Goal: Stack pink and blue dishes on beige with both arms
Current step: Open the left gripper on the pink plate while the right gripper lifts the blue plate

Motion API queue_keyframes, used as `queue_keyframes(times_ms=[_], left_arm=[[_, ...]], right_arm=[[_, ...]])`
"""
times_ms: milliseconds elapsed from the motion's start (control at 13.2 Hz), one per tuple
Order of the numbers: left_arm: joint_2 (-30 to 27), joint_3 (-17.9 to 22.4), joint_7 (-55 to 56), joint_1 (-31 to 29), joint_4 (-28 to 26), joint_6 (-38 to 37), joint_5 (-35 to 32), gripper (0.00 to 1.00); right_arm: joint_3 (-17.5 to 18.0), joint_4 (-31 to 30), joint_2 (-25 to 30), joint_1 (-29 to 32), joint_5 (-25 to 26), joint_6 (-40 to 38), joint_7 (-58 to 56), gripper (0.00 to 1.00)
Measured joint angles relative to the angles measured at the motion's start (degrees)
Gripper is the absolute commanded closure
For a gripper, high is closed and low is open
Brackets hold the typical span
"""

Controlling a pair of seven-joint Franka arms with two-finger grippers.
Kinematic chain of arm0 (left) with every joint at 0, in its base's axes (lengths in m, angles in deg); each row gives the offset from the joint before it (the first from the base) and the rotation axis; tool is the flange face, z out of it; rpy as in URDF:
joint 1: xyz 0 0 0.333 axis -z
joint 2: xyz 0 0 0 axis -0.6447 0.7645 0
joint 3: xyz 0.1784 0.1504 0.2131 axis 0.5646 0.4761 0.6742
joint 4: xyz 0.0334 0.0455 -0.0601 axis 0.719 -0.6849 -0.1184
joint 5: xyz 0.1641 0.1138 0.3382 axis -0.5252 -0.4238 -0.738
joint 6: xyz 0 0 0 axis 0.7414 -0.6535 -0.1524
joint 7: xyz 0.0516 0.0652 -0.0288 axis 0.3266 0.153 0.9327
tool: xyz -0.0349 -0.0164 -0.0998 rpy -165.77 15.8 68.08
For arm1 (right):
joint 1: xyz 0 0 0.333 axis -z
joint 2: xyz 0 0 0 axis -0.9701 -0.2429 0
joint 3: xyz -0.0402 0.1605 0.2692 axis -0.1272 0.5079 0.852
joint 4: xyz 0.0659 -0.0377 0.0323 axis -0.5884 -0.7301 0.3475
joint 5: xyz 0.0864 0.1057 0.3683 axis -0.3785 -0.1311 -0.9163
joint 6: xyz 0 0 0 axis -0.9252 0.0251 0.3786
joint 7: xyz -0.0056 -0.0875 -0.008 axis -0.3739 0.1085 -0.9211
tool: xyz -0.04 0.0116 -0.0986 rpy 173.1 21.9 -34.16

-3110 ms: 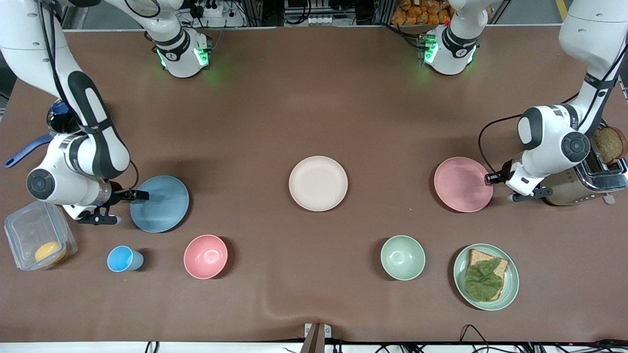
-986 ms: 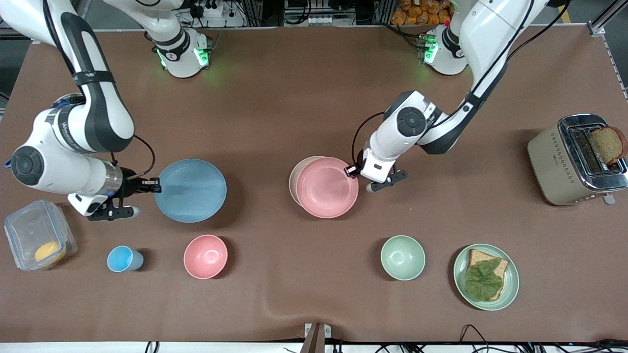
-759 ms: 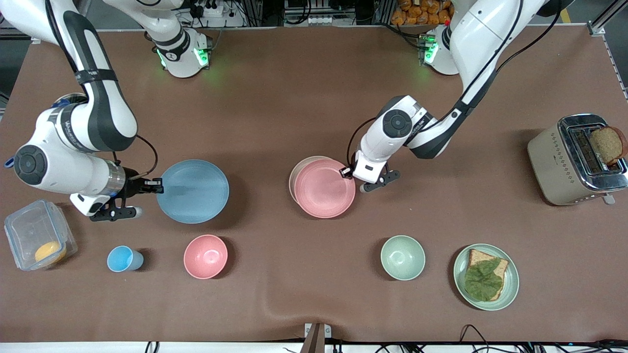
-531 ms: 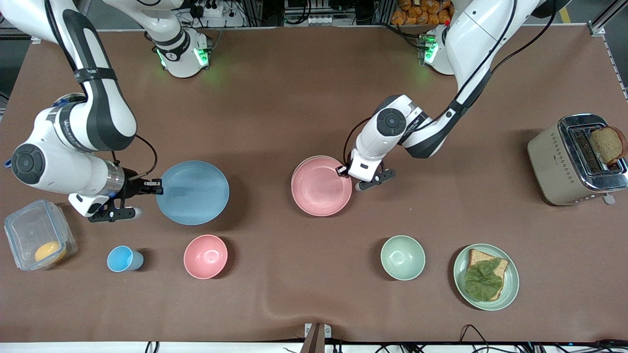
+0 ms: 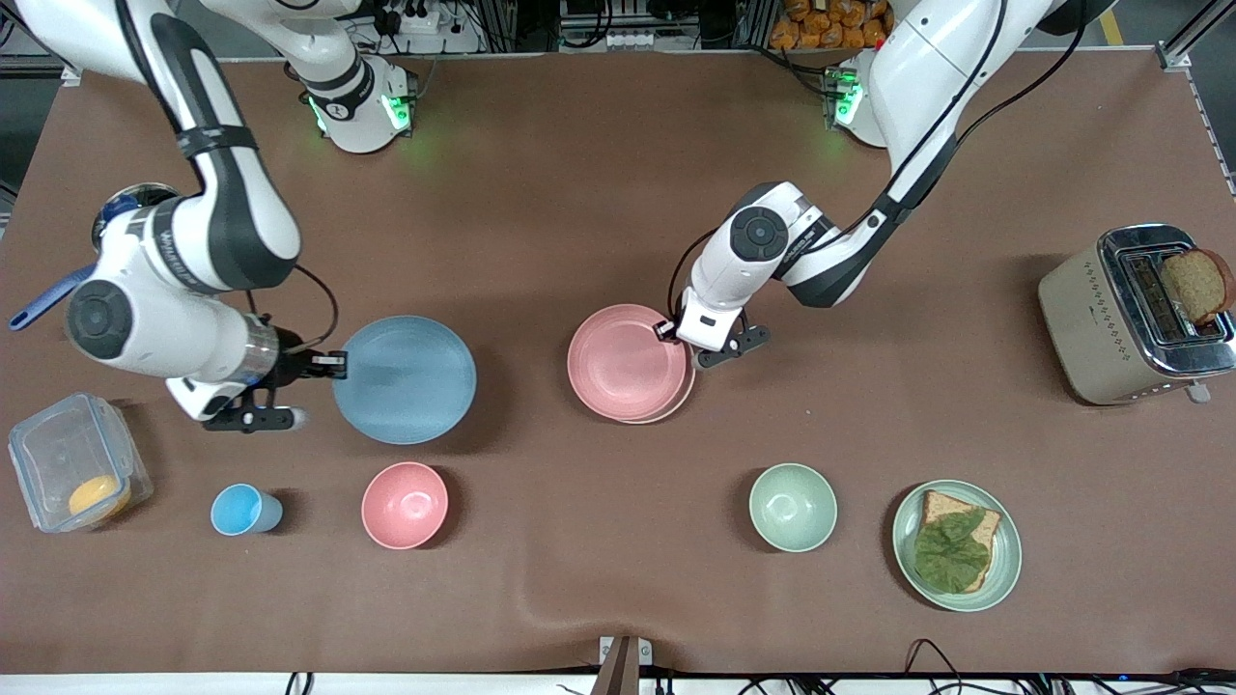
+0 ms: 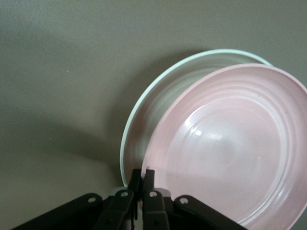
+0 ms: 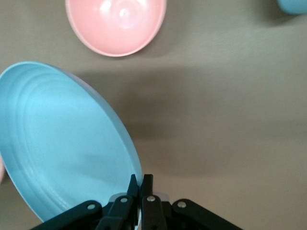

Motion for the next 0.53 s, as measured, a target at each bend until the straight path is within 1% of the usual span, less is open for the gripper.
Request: queue_keyframes(times_ms=[228, 455, 531], left_arm=[[0.0, 0.3, 0.0, -0.1, -0.2, 0.0, -0.2, 1.00], [-0.1, 0.5, 0.0, -0.9, 0.0, -0.6, -0.6, 1.00], [-0.1, 0.6, 0.0, -1.0, 0.0, -0.8, -0.7, 0.97]], right_arm=[[0.0, 0.9, -0.1, -3.6, -5.0, 0.3, 3.6, 1.00], [-0.2, 1.3, -0.3, -3.9, -5.9, 0.3, 4.2, 1.00], [-0.3, 1.3, -0.3, -3.9, -6.0, 0.3, 4.2, 1.00]])
